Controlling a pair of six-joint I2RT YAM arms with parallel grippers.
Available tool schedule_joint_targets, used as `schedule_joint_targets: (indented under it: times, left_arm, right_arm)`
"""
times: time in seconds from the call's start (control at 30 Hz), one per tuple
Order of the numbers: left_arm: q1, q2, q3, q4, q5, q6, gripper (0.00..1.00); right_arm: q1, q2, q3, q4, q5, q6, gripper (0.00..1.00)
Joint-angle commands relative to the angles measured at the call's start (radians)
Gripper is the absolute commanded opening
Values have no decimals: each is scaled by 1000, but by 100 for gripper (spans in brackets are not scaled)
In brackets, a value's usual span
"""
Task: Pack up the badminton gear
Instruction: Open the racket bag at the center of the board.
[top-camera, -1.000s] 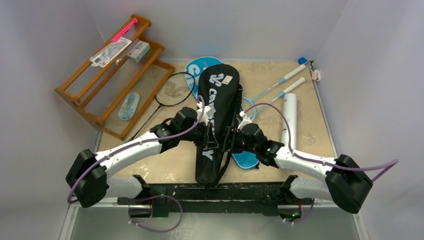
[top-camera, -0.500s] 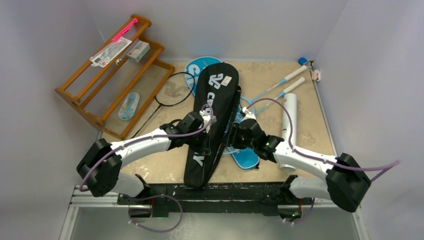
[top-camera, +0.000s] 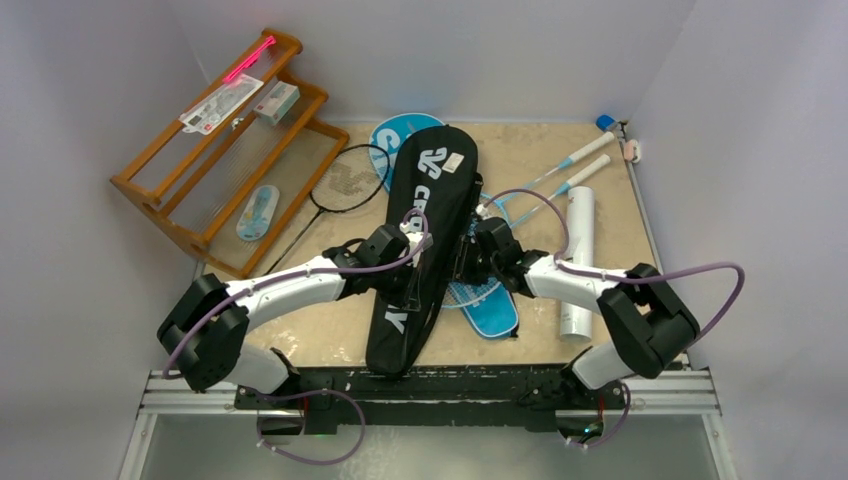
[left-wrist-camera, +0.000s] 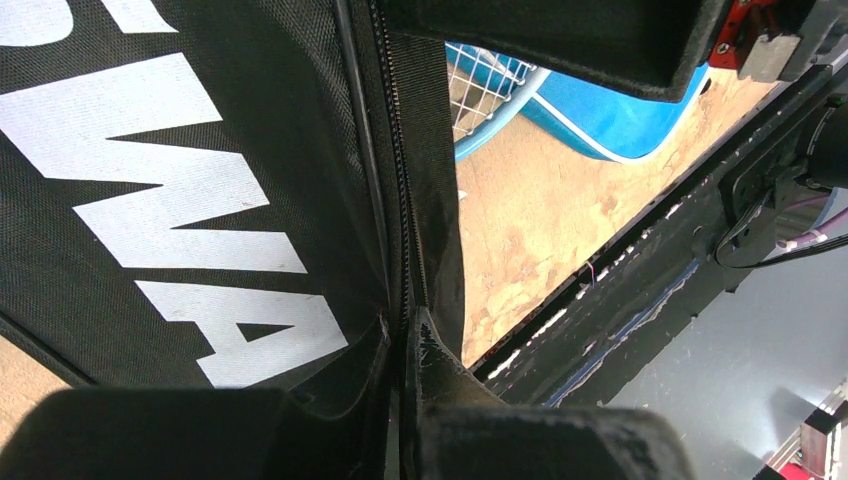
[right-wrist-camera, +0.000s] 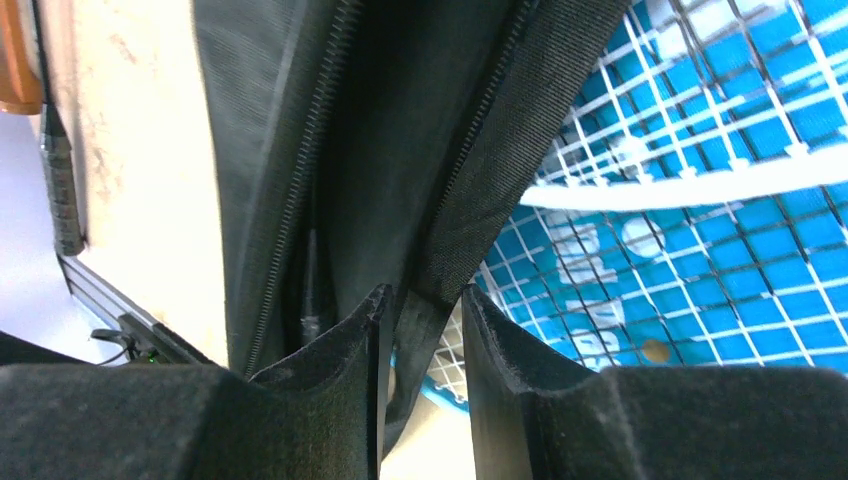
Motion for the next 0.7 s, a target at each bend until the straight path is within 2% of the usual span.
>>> schedule_joint_targets:
  times: [0.0, 0.4, 0.47, 0.53, 0.67]
  left_arm:
    - [-6, 1, 26, 14, 9, 24, 0]
    - [-5, -8, 35, 16, 25, 31, 0]
    - [-5, -7, 34, 15, 23, 32, 0]
    - [-5, -9, 35, 12, 17, 34, 0]
    - [-5, -21, 50, -36, -28, 35, 0]
  right_arm:
    - [-7, 19, 58, 53, -36, -30, 33]
    - [-10, 135, 113, 73, -37, 10, 32]
    - [-11, 133, 113, 91, -54, 12, 21]
    - [-11, 115, 111, 101, -58, 2, 3]
    - [-10, 42, 116, 81, -54, -46, 0]
